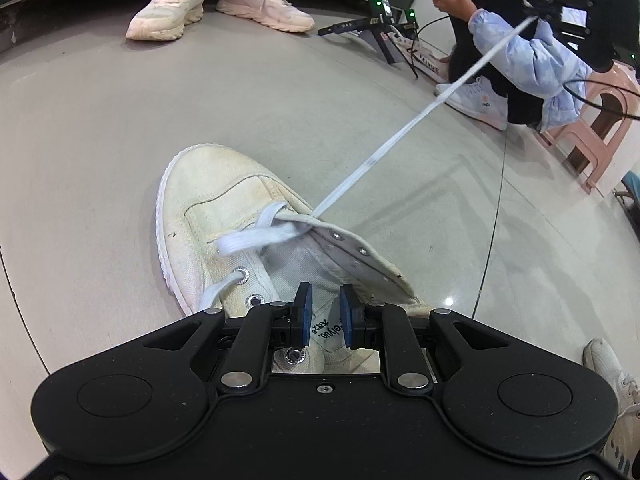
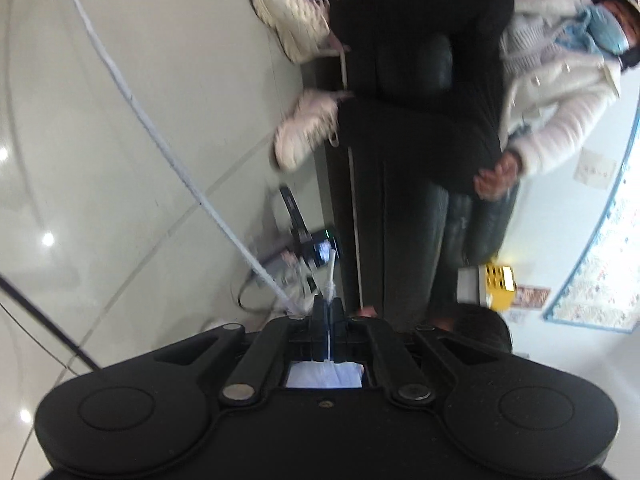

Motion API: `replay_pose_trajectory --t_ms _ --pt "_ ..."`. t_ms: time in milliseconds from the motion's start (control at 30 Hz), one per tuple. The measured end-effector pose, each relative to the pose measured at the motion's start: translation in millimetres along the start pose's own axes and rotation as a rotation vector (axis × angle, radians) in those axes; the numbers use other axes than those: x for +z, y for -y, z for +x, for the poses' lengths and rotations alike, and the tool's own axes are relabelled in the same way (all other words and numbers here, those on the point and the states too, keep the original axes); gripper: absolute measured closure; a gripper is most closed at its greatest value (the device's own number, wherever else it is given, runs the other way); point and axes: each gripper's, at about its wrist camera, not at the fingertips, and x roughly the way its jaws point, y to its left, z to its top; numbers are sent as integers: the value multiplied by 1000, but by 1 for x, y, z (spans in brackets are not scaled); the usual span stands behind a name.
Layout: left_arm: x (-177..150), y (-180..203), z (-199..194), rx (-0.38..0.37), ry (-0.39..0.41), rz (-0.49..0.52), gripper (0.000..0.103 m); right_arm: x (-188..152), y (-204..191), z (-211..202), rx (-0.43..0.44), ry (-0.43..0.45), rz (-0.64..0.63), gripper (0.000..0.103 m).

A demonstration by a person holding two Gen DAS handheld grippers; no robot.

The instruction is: Lace up shoes with both hands

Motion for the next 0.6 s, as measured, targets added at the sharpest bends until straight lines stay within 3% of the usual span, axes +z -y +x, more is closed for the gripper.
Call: replay_pose_trajectory --t_ms 400,533,567,600 --pt "2 2 -3 12 -6 -20 88 -22 -22 16 39 -85 15 102" --pt "0 7 -20 23 15 -24 88 -12 -34 10 194 -70 163 100" --pt "-2 8 -27 25 19 -14 87 -7 -38 7 257 -60 197 90" --pt "-4 8 -34 27 22 -5 87 -1 -42 4 325 -51 235 68"
